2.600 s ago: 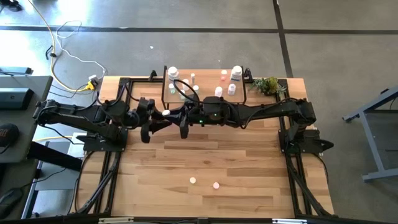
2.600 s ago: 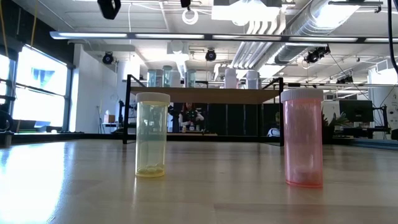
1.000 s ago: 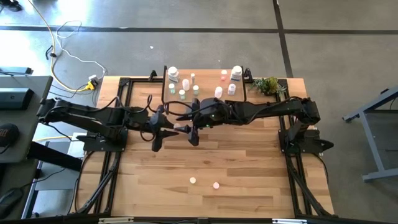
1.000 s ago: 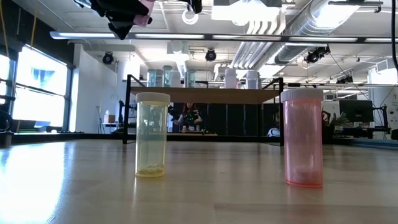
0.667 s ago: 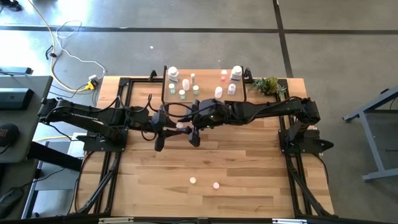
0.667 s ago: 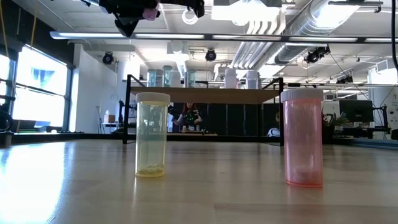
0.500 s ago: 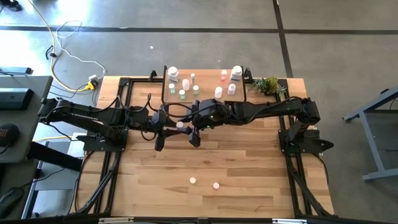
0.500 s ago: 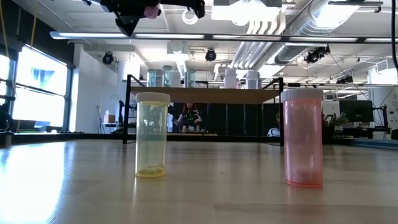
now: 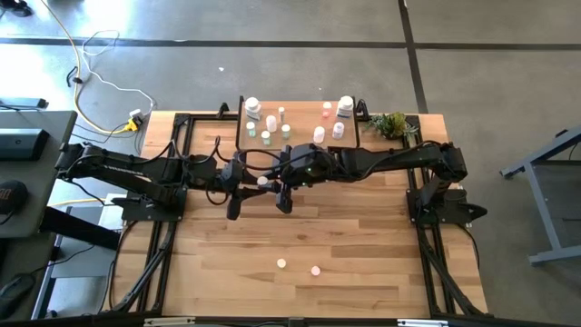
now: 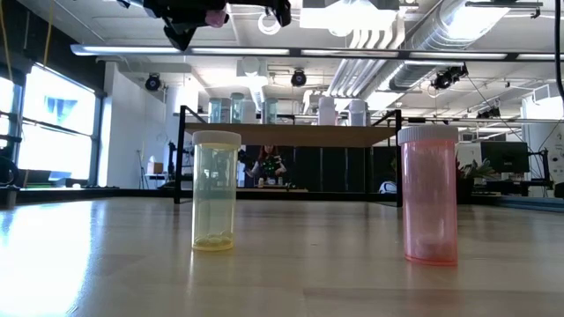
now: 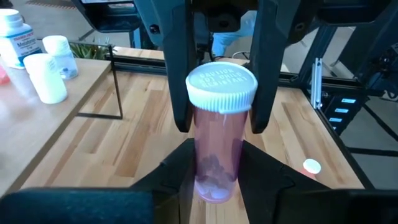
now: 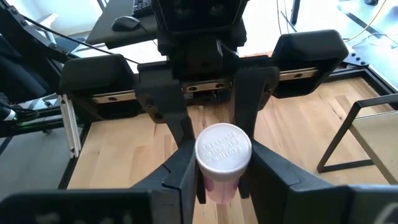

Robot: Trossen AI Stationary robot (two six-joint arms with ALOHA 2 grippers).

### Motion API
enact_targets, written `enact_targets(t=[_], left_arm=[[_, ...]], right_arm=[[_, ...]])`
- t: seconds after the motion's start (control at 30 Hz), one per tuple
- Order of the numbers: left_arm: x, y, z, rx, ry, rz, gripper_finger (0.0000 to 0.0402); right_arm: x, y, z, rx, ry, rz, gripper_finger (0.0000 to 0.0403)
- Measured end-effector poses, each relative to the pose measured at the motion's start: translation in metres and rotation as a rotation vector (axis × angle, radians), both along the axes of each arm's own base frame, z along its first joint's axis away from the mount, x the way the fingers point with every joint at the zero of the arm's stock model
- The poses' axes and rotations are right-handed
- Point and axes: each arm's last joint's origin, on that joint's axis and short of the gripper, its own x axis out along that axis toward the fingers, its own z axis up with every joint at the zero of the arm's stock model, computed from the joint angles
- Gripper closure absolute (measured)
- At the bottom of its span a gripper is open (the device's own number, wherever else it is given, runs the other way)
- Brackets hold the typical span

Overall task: Pick and place medicine bottles onto shelf by color
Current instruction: Put the purple medicine bottle on the shelf

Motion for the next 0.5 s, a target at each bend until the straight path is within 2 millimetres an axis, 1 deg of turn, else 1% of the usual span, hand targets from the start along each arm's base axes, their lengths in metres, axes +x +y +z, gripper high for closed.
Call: enact_targets(t=[0.27,0.37,0.5], left_arm=[[0.0007,0.0002,0.0029,0.003,-0.029,0.008,0.0280],[0.0006,0.0002,0.0029,0.003,-0.027,0.007,0.0258],[0.0006,0.0002,0.0029,0.003,-0.027,0.008,0.0219]], right_arm=[[-0.0005,0.0000,-0.0014,-0.001,0.013,-0.001,0.0302],[-0.0002,-0.0002,-0.0015,-0.001,0.011,-0.001,0.0303],[-0.0002,-0.0009,-0.0015,-0.001,0.011,-0.003,0.0304]])
